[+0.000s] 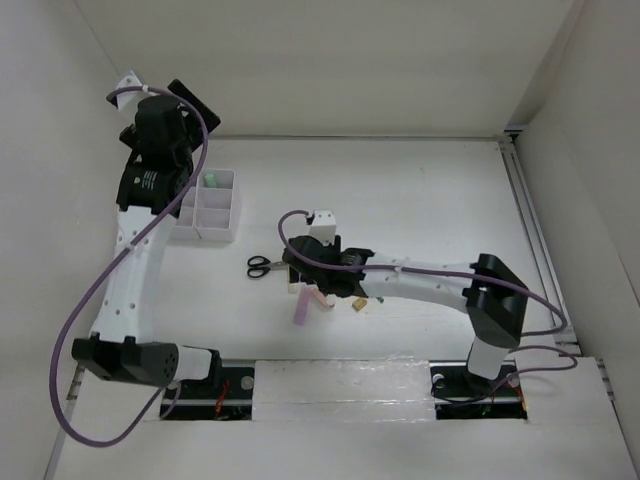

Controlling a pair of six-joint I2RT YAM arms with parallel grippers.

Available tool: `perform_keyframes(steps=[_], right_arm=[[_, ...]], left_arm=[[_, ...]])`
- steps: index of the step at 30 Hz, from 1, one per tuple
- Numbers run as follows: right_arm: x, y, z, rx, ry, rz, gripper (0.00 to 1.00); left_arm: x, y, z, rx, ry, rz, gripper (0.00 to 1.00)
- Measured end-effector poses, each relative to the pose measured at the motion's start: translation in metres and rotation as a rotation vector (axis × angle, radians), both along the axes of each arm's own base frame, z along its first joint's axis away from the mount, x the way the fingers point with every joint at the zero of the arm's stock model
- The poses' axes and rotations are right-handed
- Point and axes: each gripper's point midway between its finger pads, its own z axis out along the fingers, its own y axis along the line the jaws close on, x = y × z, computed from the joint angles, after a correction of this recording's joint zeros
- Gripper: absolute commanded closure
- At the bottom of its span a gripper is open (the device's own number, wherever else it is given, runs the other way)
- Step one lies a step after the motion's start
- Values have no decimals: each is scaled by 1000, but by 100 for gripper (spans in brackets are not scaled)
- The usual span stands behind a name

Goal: Sort the stationery into containers
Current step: Pick up the pen from the center of the board.

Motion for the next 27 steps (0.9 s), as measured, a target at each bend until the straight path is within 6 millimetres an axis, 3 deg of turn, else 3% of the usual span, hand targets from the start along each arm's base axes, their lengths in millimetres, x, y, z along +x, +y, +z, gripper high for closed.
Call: perform_keyframes(steps=[5,11,18,24,27], right_arm=[[5,18,-31,-63,27,17,32],[9,42,-64,-114,65,64,33],[13,48,-95,-163,94,73,42],[21,56,-101,-177,97,65,71],[23,56,-102,-171,99,59,80]], left_arm=[[-47,-2,-32,28,87,-64,0],[-81,-3,-65,61,141,-126,0],[-87,-2,-95,95,201,-151,0],[-87,-4,-100,101,212,-171,0],[-86,-4,-98,101,202,-171,0]])
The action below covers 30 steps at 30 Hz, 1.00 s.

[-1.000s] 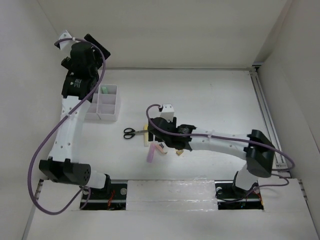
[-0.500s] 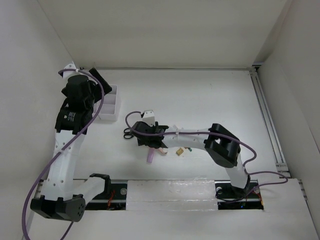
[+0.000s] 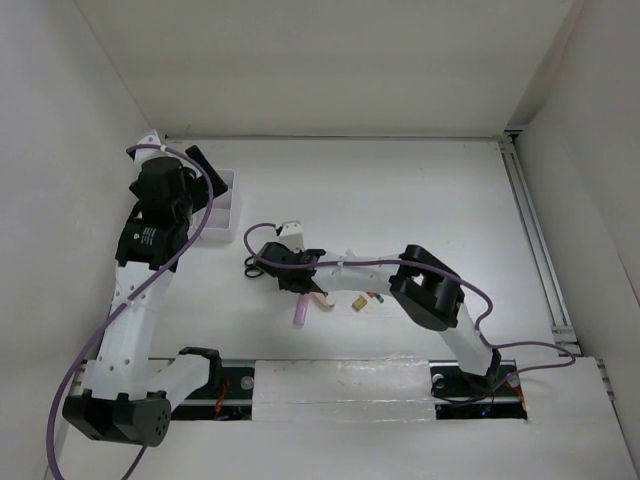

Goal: Sort the stationery into containers
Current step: Pick up the pen from the center of the board.

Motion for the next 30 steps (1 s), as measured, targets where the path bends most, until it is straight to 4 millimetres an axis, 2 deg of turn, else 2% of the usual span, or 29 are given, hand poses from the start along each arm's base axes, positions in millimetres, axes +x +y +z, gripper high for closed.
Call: perform_keyframes(steps=[2,3,7,9,17,20,23,27,30], right_arm=[[2,-1,0,1,1,-4,87],[2,-1,0,1,1,-5,100],[6,-6,0,0,-3,-29,100],[9,-14,0,-10,-8,-50,100],[24,-91,7,-138,-9,-185,100],[31,-113,20,-162,-33,-244,100],[30,-123,38,-149,-61,-259,100],[27,-119,72,-85,-100,-236,100],[20,-105,100,-15,-134,-177,100]], left_arm=[[0,0,1,-1,-4,-2,0],[-1,0,1,-1,-5,-2,0],[-1,-1,2,-7,-9,-10,0],[-1,-2,2,-10,-9,-17,0],[-1,-10,0,-27,-5,-60,0],[-1,-15,-1,-38,-6,-86,0],[0,-25,-5,-61,-4,-137,0],[0,-50,-19,-119,12,-266,0],[-3,-75,-32,-180,24,-392,0]])
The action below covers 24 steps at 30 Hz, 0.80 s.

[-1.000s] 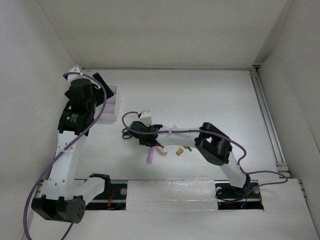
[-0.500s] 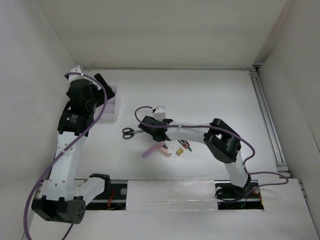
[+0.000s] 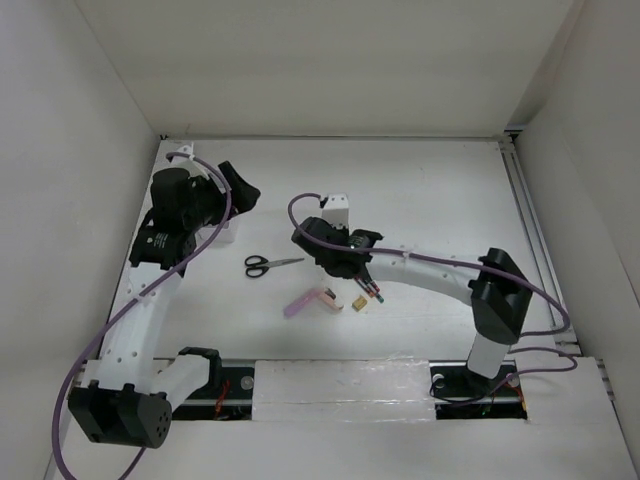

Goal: Sort the stationery into containers
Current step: Pick up the pen from the center of the board.

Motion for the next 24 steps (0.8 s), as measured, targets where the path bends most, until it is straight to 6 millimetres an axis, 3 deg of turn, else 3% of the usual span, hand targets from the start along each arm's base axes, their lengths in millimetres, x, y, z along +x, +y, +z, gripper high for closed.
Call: perform_keyframes(steps=[4,11,20,24], right_arm=[[-23,26,37,108,-43,144,100],[-45,56,92,249,-124,311,100],[-43,71,109,298,-175,367,100],[-44,75,114,306,-190,383,100]], left_arm=[[-9,-35,-14,-99,21,-187,0],[-21,-73,-7,-224,-2,-400,0],[-33,-90,-10,-325,10,-506,0],[-35,-93,-11,-340,18,-521,6]])
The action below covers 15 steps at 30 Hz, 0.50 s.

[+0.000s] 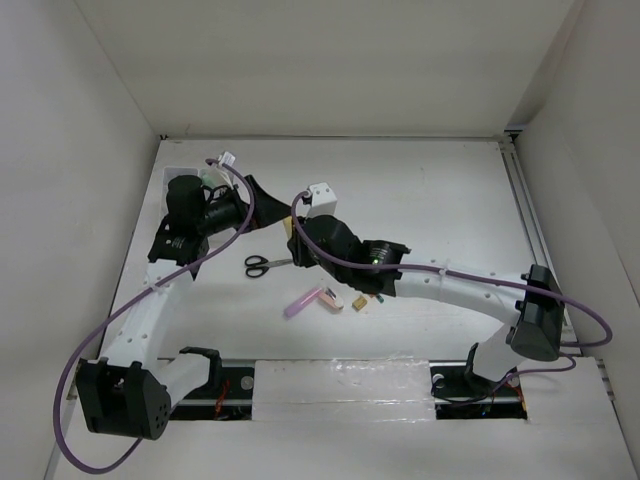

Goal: Sort the stationery into containers
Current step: Pick up the pen from the center of the board.

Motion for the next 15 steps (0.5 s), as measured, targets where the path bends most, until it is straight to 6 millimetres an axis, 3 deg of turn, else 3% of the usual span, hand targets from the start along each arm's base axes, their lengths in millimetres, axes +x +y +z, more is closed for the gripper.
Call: perform_keyframes(steps=[2,5,6,8,14,15], right_arm=[[-2,3,2,5,-8,11,100],[-6,9,7,21,-14,36,100],[-7,11,9,29,-16,44,100],[-9,16,13,46,-22,61,100],[-10,22,22,81,-39,73,100],[-10,22,21,81,-39,73,86]], left_arm=[[-1,-1,0,-6,3,-5,14],[-1,-1,0,-12,8,-7,34],[-1,-1,0,-12,6,-7,36],[0,-2,0,-14,8,-7,52],[4,-4,-4,-23,19,-24,85],[3,-6,-2,-33,22,-32,94]])
